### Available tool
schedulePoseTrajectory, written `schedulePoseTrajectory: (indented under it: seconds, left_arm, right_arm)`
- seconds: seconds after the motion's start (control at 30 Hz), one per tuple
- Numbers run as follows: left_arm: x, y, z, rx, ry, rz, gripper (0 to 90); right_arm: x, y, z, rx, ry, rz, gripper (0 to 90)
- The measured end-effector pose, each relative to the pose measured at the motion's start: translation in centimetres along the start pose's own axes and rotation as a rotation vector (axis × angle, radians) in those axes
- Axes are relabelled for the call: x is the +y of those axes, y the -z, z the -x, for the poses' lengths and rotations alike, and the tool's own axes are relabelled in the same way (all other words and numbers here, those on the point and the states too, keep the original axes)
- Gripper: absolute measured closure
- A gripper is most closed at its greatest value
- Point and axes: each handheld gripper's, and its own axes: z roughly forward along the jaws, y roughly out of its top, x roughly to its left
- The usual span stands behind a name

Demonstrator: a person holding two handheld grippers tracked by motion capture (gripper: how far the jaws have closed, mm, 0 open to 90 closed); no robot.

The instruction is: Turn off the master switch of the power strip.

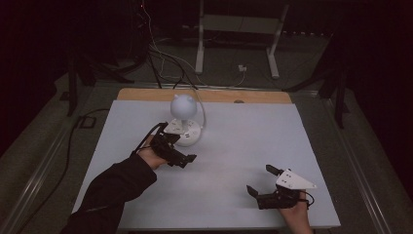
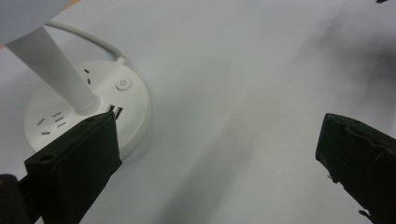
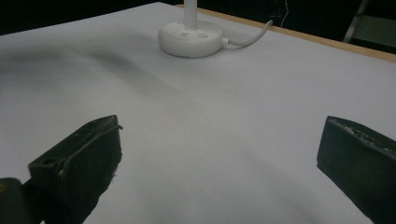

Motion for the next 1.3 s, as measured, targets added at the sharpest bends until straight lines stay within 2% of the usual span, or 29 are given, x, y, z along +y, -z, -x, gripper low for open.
schedulePoseTrajectory:
  seconds: [0.5, 0.7, 0.77, 0.8, 0.87, 1.0, 1.13, 1.3]
  left_arm:
    - [-4.0, 2.7, -0.8, 0.006, 0.007, -0.026, 0.3]
    - [-6.3, 3.1, -0.9, 0.011, 0.020, -0.045, 0.4]
    - [-7.2, 3.3, -0.9, 0.025, 0.022, -0.050, 0.4]
    - [-7.6, 3.5, -0.9, 0.014, 0.027, -0.047, 0.4]
    - [-8.5, 3.9, -0.9, 0.029, 0.034, -0.048, 0.4]
    - [-10.1, 4.7, -1.0, 0.017, 0.050, -0.043, 0.4]
    - [-11.8, 5.2, -0.9, 0.036, 0.063, -0.044, 0.4]
    - [-13.3, 5.7, -0.7, 0.036, 0.075, -0.034, 0.4]
  right_arm:
    - [0.0, -0.2, -0.1, 0.000, 0.007, -0.008, 0.0]
    - [0.0, -0.2, -0.2, 0.001, 0.010, -0.010, 0.0]
    - [0.0, -0.2, -0.2, -0.001, 0.010, -0.010, 0.0]
    - [0.0, -0.2, -0.2, 0.000, 0.011, -0.010, 0.0]
    - [0.0, -0.2, -0.2, 0.000, 0.010, -0.010, 0.0]
    - [0.0, -0.2, -0.3, -0.002, 0.016, -0.014, 0.0]
    - [0.0, -0.2, -0.3, -0.005, 0.020, -0.015, 0.0]
    - [0.0, -0.2, -0.3, -0.004, 0.019, -0.016, 0.0]
